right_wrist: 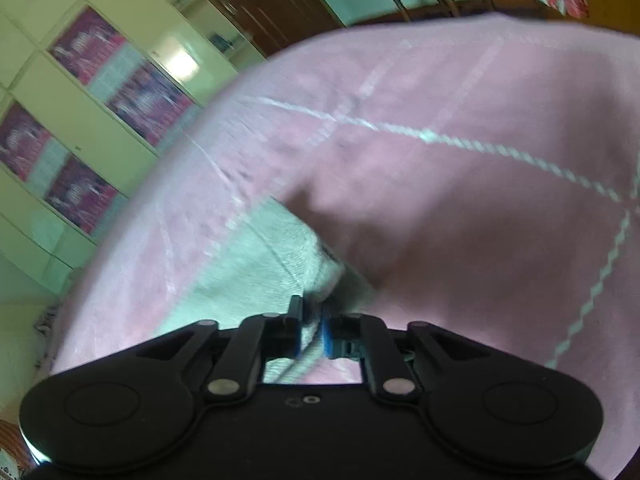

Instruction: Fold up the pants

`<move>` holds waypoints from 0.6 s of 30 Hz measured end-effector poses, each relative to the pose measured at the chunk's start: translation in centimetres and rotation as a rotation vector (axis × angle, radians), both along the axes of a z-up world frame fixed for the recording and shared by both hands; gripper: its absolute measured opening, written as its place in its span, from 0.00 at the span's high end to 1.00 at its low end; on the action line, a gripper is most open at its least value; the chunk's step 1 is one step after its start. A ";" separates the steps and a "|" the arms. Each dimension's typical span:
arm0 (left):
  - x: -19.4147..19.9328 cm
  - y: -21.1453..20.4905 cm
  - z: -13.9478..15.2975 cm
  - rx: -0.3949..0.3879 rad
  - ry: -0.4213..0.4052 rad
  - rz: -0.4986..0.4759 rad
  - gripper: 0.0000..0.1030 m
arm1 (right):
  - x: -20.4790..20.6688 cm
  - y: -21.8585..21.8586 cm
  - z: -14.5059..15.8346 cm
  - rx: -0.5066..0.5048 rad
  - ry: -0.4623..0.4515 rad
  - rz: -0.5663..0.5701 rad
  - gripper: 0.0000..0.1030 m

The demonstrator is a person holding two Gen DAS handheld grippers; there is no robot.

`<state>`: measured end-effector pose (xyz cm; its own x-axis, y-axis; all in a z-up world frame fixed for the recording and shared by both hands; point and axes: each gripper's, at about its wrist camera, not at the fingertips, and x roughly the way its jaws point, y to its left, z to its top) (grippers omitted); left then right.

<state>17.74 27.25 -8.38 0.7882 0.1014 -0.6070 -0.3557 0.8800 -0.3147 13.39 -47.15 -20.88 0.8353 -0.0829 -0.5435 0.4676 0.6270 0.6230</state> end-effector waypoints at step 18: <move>0.6 -2.7 -2.7 0.087 0.084 -0.144 0.86 | 0.2 2.2 2.8 -0.125 -0.179 0.078 0.91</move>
<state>18.34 24.56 -11.09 0.7450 0.0462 -0.6655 -0.2461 0.9463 -0.2098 13.54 -44.95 -18.08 0.9240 -0.0719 -0.3755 0.3038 0.7343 0.6070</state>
